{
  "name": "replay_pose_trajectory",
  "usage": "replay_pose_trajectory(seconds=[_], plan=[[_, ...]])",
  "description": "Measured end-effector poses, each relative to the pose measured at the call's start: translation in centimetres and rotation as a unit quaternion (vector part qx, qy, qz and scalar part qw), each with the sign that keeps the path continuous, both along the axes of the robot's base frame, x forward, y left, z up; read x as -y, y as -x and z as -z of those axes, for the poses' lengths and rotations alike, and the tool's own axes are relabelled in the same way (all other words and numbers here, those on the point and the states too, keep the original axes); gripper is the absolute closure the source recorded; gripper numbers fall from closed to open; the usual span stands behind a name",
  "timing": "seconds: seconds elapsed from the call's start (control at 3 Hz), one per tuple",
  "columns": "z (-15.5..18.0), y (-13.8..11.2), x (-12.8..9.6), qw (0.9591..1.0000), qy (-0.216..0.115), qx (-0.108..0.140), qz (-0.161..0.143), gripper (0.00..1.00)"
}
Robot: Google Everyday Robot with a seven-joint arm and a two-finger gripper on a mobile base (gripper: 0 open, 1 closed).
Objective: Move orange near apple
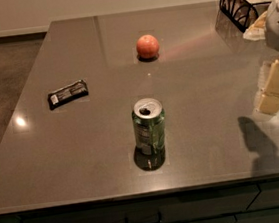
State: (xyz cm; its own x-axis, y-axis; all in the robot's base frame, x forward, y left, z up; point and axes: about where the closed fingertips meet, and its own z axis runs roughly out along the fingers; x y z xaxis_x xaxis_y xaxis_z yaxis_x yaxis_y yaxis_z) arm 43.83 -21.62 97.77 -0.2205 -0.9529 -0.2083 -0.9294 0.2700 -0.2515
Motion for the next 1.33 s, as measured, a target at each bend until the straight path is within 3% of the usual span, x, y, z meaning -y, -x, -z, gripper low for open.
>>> replay_pose_trajectory(seconds=[0.33, 0.67, 1.0, 1.33], plan=[[-0.6, -0.1, 0.0, 1.0000, -0.003, 0.003, 0.003, 0.00], [-2.8, 0.5, 0.0, 0.9987, -0.042, 0.016, 0.024, 0.00], [-4.9, 2.4, -0.5, 0.9950, -0.085, 0.043, 0.032, 0.00], [-5.4, 3.7, -1.6, 0.9925, -0.084, 0.076, 0.047, 0.00]])
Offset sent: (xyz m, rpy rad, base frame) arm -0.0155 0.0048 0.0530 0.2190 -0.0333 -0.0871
